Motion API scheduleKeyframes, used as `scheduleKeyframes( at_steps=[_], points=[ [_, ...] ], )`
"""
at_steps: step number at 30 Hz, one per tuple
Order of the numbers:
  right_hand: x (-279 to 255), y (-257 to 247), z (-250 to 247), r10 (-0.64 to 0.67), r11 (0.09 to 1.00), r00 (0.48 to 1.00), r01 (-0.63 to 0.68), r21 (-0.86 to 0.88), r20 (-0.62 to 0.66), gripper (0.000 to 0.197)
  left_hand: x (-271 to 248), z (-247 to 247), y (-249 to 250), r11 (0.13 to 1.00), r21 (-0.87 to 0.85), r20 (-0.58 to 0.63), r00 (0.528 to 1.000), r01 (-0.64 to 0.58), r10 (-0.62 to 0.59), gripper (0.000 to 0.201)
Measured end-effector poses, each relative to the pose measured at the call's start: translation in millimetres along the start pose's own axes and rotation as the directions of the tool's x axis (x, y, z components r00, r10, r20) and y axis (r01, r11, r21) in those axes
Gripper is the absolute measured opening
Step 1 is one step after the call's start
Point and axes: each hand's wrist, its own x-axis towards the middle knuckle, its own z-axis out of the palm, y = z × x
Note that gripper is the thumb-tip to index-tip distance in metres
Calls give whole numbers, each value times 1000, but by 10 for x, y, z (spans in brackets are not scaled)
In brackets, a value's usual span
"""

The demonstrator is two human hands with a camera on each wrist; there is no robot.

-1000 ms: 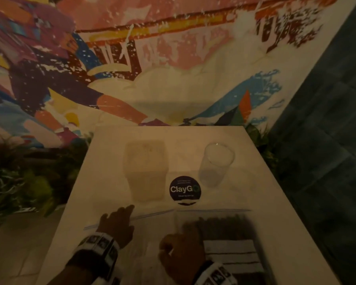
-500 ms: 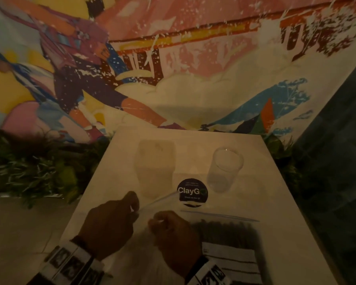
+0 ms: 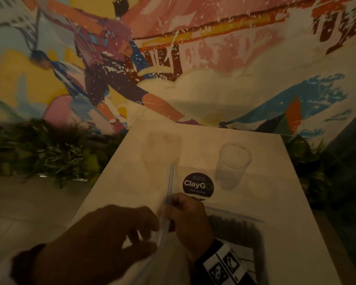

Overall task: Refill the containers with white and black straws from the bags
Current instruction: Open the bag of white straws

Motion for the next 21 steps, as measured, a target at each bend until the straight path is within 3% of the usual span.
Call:
scheduleKeyframes(
  at_steps=[2, 5, 11, 15, 18, 21],
  points=[
    [-62, -56, 6, 28, 996, 996, -35, 80, 80, 17, 67, -66, -51, 998, -44, -126, 991, 37, -43, 9],
    [-111, -104, 20, 3, 995, 992, -15, 98, 124, 22, 292, 23, -155, 977, -194, -272, 952, 88, -140, 11],
    [-110, -43, -57, 65, 998, 998, -65, 6, 10, 23, 629, 405, -217, 761, -647, -311, 895, 48, -320, 14],
    [-181, -124, -84, 74, 996, 997, -71, -61, 34, 15, 688, 426, -249, 688, -721, -379, 877, -80, -295, 7],
    [-190, -208, -67, -71, 972, 997, 72, -224, 14, 7, 707, 377, -298, 686, -712, -398, 893, -153, -213, 12],
    [-143, -294, -94, -274, 905, 954, 214, -368, -120, 4, 728, 326, -326, 652, -740, -351, 922, -165, -164, 13]
  ],
)
